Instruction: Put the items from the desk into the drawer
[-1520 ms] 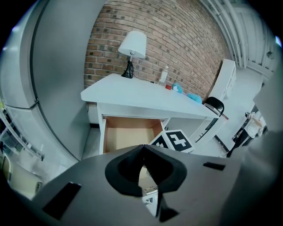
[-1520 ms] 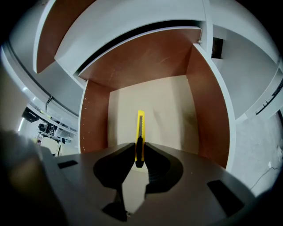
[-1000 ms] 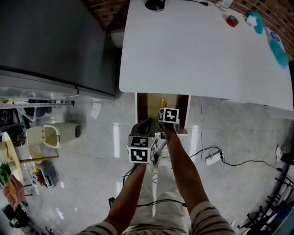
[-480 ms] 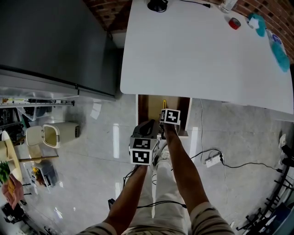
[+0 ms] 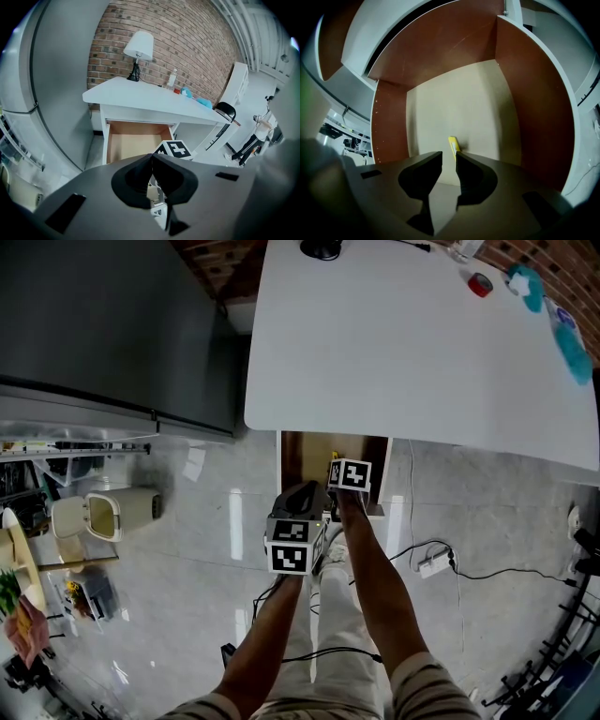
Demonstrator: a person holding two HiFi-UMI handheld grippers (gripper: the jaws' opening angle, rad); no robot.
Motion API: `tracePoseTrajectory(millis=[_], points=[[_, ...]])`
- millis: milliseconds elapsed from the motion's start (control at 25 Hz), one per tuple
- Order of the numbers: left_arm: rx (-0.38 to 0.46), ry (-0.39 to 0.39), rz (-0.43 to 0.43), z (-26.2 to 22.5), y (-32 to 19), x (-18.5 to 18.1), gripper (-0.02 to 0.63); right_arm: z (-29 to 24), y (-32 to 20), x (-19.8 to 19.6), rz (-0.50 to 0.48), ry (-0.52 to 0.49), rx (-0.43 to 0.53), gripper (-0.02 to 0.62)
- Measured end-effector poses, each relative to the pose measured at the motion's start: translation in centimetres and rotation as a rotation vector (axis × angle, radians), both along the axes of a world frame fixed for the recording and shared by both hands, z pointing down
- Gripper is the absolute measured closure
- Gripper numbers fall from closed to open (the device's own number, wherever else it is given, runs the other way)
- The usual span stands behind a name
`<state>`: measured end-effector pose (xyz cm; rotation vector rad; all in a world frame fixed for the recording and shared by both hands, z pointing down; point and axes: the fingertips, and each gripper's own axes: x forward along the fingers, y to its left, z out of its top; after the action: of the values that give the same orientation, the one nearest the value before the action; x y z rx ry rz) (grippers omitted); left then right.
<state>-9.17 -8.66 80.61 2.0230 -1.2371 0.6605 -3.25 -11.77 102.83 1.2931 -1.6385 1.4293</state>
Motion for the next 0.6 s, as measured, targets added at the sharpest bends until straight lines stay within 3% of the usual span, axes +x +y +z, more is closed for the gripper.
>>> tracePoseTrajectory(millis=[280, 440, 600], points=[[0.000, 0.002, -0.004, -0.1, -0.1, -0.2, 0.600, -0.9, -0.4, 0.4, 0.004, 0.019, 0.031, 0.502], [0.000, 0.002, -0.004, -0.3, 0.1, -0.2, 0.600, -1.6, -0.3, 1.1, 0.003, 0.057, 0.059, 0.575], [-0.001, 0.004, -0.002, -0.5, 0.2, -0.1, 0.600, -2.1, -0.1, 1.5, 0.010, 0.053, 0.075, 0.583]])
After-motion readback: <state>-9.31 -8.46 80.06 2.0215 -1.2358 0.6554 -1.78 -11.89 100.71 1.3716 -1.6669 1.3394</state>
